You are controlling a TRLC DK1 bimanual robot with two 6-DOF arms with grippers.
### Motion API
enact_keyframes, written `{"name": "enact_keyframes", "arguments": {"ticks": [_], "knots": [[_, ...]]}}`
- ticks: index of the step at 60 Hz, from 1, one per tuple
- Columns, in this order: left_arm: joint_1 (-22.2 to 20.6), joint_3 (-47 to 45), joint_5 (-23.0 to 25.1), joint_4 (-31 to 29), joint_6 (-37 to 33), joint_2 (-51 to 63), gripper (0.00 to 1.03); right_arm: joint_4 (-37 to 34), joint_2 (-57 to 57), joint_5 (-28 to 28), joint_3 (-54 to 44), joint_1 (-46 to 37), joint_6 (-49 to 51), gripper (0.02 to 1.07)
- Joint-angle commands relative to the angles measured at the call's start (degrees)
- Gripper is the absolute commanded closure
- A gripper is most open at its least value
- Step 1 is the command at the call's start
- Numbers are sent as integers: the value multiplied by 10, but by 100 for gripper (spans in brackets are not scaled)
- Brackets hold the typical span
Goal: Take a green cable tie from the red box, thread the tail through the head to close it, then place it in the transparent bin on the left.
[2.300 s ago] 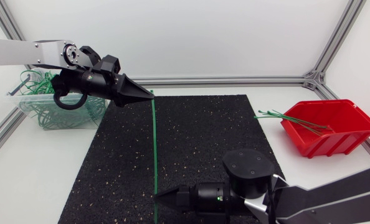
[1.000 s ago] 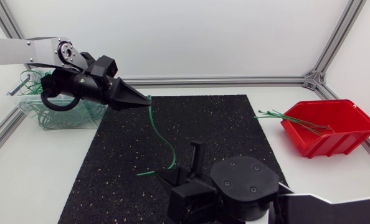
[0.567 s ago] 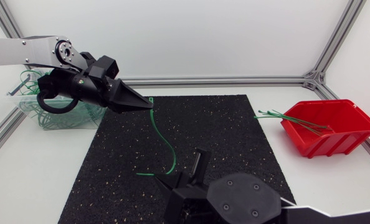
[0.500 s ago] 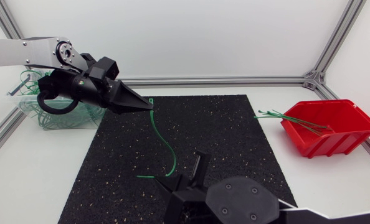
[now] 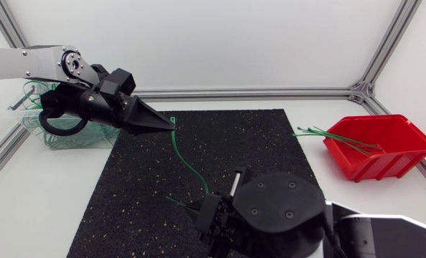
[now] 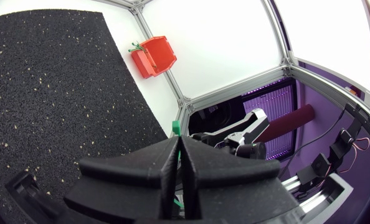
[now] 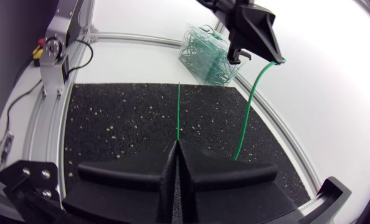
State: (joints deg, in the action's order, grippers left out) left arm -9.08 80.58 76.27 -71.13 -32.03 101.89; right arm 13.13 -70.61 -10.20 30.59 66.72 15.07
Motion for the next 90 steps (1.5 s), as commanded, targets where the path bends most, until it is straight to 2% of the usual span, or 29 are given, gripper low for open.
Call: {"name": "enact_keyframes", "arguments": {"ticks": [1,4,17,25,48,53,58,66,75,90], "knots": [[-6,-16,6,-12,-17,-18,100,-28,9,13,26,-26,-62,101],[-7,-19,6,-12,-19,-23,100,-39,12,15,32,-28,-68,101],[-11,-46,6,-8,-29,-51,100,-171,38,63,97,-31,-151,101],[-12,-51,7,-8,-29,-62,100,-206,63,84,120,-22,-163,102],[-16,-63,7,-8,-29,-71,100,-157,107,91,90,-18,-146,102],[-16,-67,7,-8,-29,-71,100,-150,104,137,87,-17,-140,102],[-16,-70,7,-8,-29,-73,100,-99,127,67,60,-8,-188,102],[-17,-74,7,-8,-30,-78,100,-109,141,40,64,10,-205,102],[-21,-78,7,-6,-31,-81,100,-143,141,40,85,10,-239,102],[-26,-81,7,-2,-31,-87,100,-247,144,62,164,9,-283,102]]}}
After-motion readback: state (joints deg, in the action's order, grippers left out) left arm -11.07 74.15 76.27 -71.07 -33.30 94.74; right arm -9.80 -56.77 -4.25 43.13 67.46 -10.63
